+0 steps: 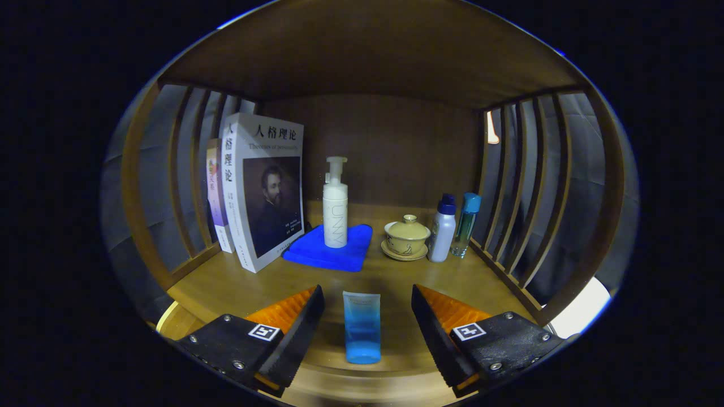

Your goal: Pull open the drawer, take out the items inside it, and place them on the countertop above the cabinet.

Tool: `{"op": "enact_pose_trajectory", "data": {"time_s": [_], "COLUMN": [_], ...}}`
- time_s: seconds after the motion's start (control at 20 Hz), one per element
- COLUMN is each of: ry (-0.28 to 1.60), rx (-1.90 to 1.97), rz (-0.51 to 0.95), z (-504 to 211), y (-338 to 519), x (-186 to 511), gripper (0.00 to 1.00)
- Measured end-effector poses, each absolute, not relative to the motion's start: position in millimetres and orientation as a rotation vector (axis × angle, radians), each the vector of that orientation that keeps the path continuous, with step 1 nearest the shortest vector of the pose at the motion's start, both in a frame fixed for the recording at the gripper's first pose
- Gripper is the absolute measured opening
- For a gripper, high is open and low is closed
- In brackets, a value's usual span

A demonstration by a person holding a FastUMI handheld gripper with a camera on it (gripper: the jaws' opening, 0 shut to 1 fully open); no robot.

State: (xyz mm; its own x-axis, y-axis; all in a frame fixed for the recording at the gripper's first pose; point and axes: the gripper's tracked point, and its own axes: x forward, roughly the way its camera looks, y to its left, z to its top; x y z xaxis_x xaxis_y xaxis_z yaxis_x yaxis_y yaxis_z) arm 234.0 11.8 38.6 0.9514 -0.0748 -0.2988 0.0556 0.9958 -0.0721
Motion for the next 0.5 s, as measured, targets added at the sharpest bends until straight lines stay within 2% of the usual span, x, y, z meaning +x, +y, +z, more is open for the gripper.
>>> {"op": "enact_pose_trajectory", "data": {"time_s": [0.5], "ry": [0.137], "rx": [-0.038], "rz": [-0.078], "z": [65], "y": [21], "x": [141], "gripper": [0.95]}}
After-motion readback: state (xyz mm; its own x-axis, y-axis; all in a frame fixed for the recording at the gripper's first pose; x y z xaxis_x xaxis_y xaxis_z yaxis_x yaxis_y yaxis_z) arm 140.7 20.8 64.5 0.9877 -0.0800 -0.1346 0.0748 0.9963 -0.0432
